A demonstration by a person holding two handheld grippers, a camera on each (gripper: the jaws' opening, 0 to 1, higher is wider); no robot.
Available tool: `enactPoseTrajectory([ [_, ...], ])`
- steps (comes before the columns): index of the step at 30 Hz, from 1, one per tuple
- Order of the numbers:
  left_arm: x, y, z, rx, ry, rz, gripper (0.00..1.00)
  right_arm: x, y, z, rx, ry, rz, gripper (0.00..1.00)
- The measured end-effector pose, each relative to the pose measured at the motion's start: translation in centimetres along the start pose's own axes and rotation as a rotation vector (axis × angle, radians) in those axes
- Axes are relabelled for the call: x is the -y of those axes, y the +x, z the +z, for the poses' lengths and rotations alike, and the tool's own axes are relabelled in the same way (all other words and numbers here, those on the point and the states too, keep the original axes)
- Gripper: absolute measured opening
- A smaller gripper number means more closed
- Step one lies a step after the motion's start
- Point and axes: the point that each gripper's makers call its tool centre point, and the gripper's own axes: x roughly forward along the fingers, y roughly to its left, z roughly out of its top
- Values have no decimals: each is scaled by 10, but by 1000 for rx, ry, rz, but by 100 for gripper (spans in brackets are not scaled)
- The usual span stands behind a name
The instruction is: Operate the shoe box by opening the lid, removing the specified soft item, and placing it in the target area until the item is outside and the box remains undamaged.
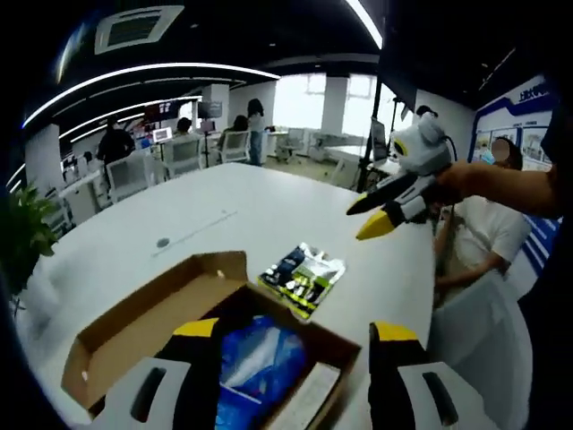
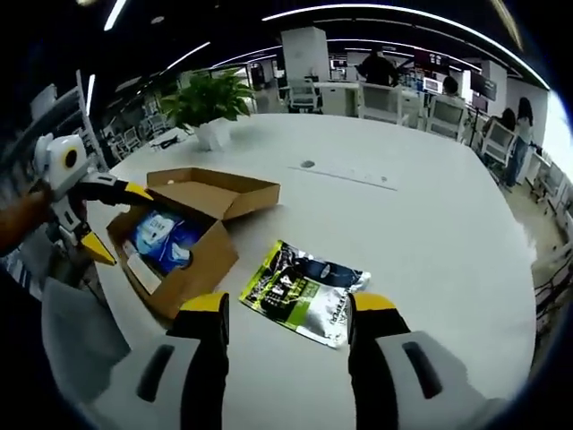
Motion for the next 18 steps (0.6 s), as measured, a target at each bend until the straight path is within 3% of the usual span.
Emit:
enactPoseTrajectory([
  [11,-21,-47,-13,46,-25,88,81,-48,3,6,5,-69,78,54],
  [18,-27,-68,-25,50,-44,129,90,-67,12,10,7,-97,118,54],
])
